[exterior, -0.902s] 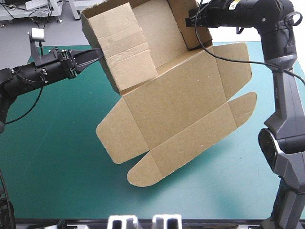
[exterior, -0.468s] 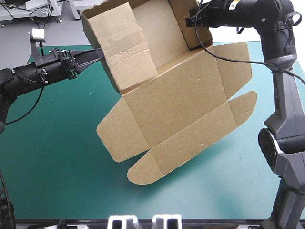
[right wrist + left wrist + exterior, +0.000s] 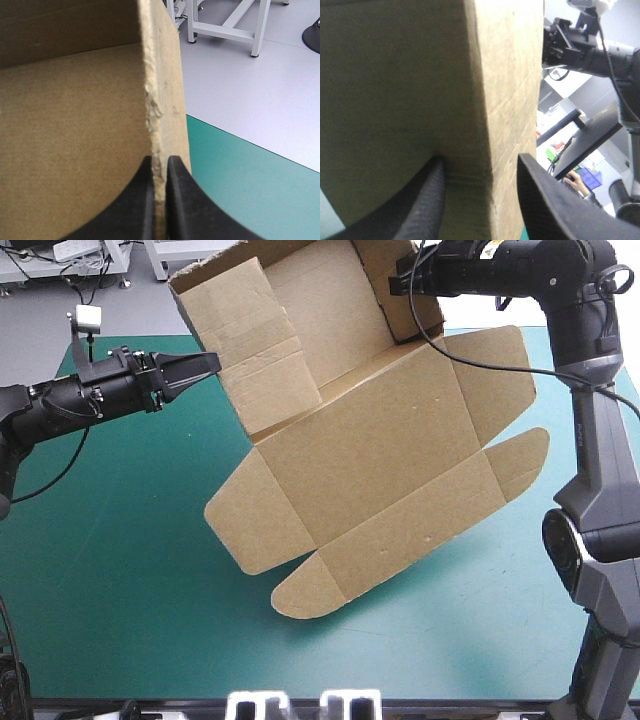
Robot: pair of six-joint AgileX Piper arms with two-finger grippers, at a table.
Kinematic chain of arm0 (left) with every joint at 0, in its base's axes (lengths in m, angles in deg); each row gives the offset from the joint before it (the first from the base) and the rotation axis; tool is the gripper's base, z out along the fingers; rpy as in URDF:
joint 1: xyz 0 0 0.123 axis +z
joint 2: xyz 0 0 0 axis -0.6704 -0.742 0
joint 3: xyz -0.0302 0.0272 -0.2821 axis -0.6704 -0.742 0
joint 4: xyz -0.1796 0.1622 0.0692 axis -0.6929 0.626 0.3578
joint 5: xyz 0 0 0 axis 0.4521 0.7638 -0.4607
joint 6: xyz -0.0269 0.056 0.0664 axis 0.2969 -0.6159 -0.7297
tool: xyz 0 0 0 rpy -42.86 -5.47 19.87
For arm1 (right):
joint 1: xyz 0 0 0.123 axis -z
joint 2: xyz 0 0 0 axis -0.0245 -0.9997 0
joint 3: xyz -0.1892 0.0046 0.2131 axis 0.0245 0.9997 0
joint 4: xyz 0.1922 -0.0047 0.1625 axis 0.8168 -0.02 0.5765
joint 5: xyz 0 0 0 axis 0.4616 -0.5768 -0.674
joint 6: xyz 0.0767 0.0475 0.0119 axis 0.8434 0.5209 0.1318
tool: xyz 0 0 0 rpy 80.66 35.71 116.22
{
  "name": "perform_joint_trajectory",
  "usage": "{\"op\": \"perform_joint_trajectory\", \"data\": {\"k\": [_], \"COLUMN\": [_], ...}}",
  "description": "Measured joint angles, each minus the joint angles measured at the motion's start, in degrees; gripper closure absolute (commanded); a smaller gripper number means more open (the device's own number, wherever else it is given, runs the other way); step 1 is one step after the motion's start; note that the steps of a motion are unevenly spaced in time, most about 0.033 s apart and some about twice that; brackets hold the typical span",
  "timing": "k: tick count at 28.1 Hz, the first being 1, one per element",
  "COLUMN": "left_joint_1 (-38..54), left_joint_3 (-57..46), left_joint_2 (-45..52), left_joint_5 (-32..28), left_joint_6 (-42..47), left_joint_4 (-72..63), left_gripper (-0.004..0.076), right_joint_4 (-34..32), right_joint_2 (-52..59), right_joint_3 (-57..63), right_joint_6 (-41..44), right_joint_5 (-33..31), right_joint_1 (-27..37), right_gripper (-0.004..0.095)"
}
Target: Fold the box
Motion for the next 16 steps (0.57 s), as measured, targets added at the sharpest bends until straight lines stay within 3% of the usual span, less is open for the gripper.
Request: {"op": "perform_joint_trajectory", "data": {"k": [6,16], "left_joint_1": [0.0,0.0], "left_joint_3": [0.0,0.0], "left_joint_2": [0.0,0.0], "left_joint_5": [-5.2,-15.5], "left_joint_6": [0.4,6.9], "left_joint_4": [4.0,17.2], "left_gripper": [0.0392,0.0421], "right_joint_4": [0.6,-2.4], "right_joint_2": [0.0,0.0], "right_joint_3": [0.0,0.0], "right_joint_6": [0.0,0.0], "right_joint_5": [-0.7,0.3], "right_joint_1": [-0.5,-7.2], "right_gripper": [0.0917,0.0917]}}
